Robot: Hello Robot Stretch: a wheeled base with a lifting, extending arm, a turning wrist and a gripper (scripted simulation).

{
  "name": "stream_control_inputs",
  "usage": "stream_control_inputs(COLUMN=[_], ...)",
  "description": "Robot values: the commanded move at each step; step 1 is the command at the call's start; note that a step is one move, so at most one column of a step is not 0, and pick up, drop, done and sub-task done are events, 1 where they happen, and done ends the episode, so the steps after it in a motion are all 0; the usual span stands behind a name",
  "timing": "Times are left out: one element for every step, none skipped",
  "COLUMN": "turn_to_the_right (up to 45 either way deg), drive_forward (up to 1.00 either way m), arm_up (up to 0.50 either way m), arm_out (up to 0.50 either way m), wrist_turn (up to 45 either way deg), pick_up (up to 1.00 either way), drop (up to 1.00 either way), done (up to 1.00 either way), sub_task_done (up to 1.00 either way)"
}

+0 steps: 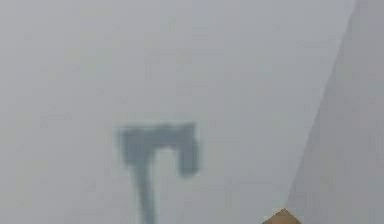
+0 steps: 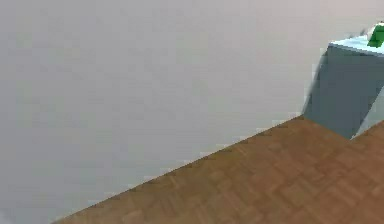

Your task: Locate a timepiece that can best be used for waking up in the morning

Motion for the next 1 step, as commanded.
stream_control_inputs(turn_to_the_right=[45.0], drive_forward=[0.0], arm_up=[0.0], arm_out=[0.0], wrist_turn=[0.0], pick_up=[0.0], drop=[0.0], done=[0.0], sub_task_done=[0.0])
